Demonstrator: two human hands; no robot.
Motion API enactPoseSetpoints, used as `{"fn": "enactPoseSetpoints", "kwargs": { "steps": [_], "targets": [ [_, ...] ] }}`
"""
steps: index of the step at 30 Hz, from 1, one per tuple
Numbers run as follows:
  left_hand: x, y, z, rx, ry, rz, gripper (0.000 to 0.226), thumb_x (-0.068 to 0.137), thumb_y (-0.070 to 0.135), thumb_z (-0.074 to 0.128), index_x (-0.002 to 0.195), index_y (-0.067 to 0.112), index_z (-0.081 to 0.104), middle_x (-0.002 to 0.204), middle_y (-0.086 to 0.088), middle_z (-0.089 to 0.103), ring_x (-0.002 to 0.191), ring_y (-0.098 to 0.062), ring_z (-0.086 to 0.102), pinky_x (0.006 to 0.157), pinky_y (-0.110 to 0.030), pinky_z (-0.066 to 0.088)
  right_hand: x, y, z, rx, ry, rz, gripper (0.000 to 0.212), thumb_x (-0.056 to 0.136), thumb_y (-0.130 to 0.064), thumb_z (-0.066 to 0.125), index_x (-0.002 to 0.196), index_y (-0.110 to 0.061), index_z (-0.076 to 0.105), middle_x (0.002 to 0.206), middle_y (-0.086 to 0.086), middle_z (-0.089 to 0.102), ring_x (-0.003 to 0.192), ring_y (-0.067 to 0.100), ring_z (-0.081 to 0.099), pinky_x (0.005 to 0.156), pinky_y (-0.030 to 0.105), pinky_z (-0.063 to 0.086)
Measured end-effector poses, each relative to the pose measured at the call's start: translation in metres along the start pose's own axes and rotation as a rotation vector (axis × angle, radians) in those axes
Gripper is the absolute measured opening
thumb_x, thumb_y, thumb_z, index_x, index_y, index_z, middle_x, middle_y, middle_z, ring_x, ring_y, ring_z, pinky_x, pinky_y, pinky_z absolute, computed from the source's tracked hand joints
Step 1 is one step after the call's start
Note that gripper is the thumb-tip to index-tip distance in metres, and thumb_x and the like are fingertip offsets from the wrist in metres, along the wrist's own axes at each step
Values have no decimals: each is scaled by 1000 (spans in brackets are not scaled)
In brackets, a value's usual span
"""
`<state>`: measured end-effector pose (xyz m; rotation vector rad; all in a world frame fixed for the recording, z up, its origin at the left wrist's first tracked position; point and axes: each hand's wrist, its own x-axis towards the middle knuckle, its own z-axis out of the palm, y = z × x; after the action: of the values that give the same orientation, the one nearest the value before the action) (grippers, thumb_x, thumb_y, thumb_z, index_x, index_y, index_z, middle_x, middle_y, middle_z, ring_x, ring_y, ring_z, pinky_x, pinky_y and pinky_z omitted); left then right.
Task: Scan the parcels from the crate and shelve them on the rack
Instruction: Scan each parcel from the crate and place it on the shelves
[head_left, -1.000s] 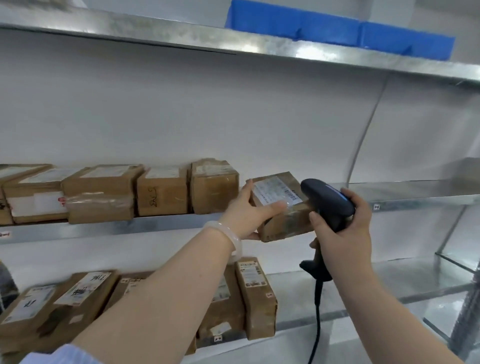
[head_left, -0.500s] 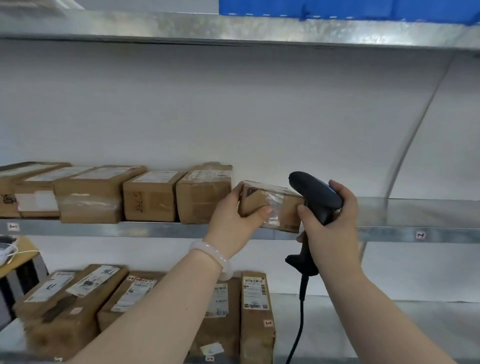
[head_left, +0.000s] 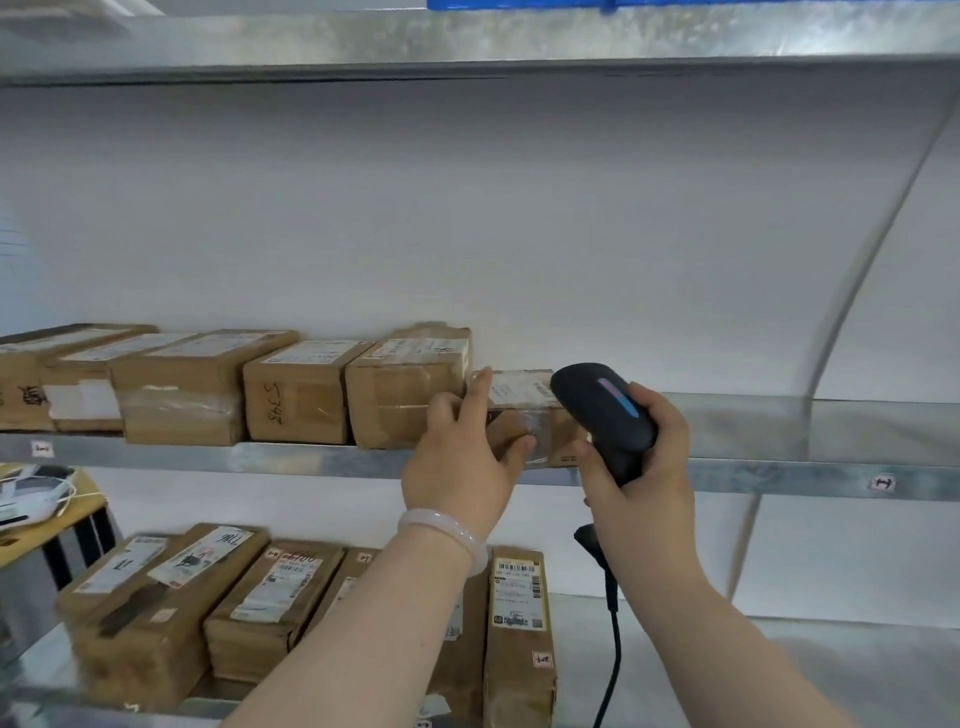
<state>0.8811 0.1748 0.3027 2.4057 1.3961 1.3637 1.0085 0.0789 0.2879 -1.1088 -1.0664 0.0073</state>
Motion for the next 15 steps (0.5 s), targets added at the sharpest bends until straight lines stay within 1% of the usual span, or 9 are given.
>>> {"fn": "enactPoseSetpoints", "kwargs": {
  "steps": [1, 3, 5, 7, 9, 10, 11, 13, 15],
  "targets": [
    [-2, 1, 0, 14, 54, 25, 78, 88, 57, 64, 152, 41, 22, 126, 1, 42, 96, -18, 56, 61, -29, 46, 1, 0, 1, -21, -29, -4, 66, 88, -15, 71, 119, -63, 38, 106, -34, 59, 79, 3, 66, 57, 13, 51],
    [-3, 0, 0, 69, 179, 102, 74, 83, 45, 74, 148, 34, 40, 121, -2, 50, 100, -23, 54, 69, -35, 48, 4, 2, 4, -31, -60, 21, 65, 89, -16, 69, 117, -64, 37, 99, -36, 59, 70, 3, 65, 50, 15, 50],
    [-4, -5, 2, 134, 286, 189, 68, 78, 36, 81, 140, 27, 55, 121, -5, 58, 110, -30, 55, 83, -46, 48, 8, 6, 6, -23, -63, 50, 62, 90, -17, 68, 116, -64, 37, 96, -36, 59, 65, 6, 65, 41, 19, 49],
    [-6, -12, 6, 205, 287, 276, 59, 81, 36, 77, 137, 26, 59, 128, -3, 61, 126, -32, 51, 101, -58, 39, 11, 10, 8, -14, -57, 55, 60, 90, -18, 69, 118, -61, 38, 97, -37, 59, 69, 5, 65, 40, 20, 50],
    [-9, -17, 11, 293, 217, 313, 55, 91, 45, 60, 142, 25, 54, 145, -1, 53, 143, -32, 37, 116, -63, 19, 14, 13, 12, -19, -61, 54, 60, 90, -19, 69, 119, -61, 38, 99, -38, 59, 74, 3, 65, 45, 21, 53],
    [-10, -18, 13, 331, 158, 298, 58, 94, 52, 49, 146, 25, 50, 153, -1, 45, 148, -33, 28, 119, -62, 9, 16, 14, 14, -28, -71, 61, 61, 89, -19, 69, 116, -63, 37, 99, -39, 58, 75, 2, 65, 49, 21, 54],
    [-10, -18, 14, 363, 103, 271, 64, 95, 57, 40, 149, 24, 44, 159, -1, 37, 151, -33, 20, 120, -61, 2, 19, 15, 17, -36, -83, 72, 63, 90, -19, 69, 113, -67, 35, 98, -41, 58, 76, 2, 65, 50, 20, 54],
    [-7, -18, 16, 424, 38, 230, 72, 95, 62, 27, 155, 24, 34, 164, 1, 27, 154, -32, 7, 119, -59, -10, 24, 18, 22, -47, -103, 98, 66, 91, -20, 68, 106, -72, 32, 96, -43, 57, 74, -1, 64, 44, 17, 50],
    [0, -19, 17, 493, 9, 225, 75, 95, 65, 20, 157, 23, 27, 165, 2, 22, 154, -31, -2, 116, -60, -18, 32, 23, 27, -53, -106, 106, 60, 91, -21, 67, 108, -68, 34, 93, -37, 60, 78, -8, 61, 44, 12, 47]
  ]
}}
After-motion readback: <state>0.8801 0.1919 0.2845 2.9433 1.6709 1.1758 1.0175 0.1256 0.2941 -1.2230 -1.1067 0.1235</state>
